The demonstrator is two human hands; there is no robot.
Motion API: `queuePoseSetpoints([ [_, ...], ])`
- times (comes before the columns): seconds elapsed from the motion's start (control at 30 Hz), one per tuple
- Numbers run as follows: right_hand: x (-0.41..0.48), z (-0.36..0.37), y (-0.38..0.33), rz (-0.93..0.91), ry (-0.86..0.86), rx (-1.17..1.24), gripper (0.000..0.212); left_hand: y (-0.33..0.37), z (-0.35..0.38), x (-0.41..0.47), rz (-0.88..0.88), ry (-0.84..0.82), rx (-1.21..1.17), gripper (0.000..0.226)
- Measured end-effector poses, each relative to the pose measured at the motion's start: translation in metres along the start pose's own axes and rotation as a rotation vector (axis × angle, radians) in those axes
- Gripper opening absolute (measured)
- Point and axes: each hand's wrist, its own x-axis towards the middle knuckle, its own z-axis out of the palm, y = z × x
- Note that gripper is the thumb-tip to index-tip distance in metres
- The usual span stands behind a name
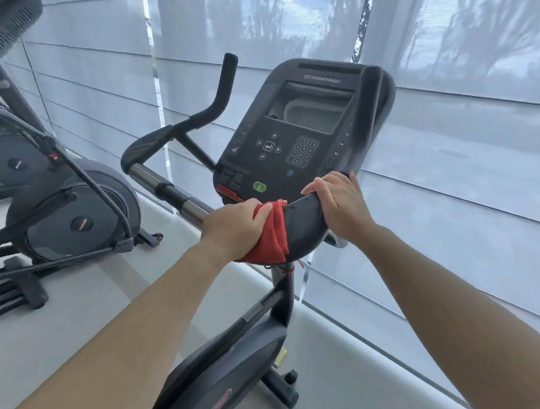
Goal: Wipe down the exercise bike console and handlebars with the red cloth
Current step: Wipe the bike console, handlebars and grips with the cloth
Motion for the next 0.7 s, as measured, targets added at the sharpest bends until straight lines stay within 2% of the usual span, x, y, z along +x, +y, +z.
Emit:
queuePoseSetpoints([
  [0.2,-0.001,0.002,0.001,-0.027,0.043,0.015,0.059,0.005,0.005,-0.008,-0.061,0.134,-0.067,0.040],
  [0.33,0.000,0.002,0.005,-0.073,0.077,0.035,0.061,0.009,0.010,-0.021,-0.108,0.297,-0.248,0.032],
  [0.5,0.013,-0.006,0.015,-0.295,-0.007,0.045,0.071,0.023,0.011,-0.033,-0.254,0.528,-0.365,0.031],
  [0.6,0.032,-0.011,0.020,-0.398,-0.029,0.139,0.063,0.032,0.007,-0.040,-0.339,0.683,-0.385,0.029],
  [0.7,0.047,-0.009,0.021,-0.467,-0.047,0.174,0.063,0.038,0.005,-0.049,-0.450,0.756,-0.350,0.029],
])
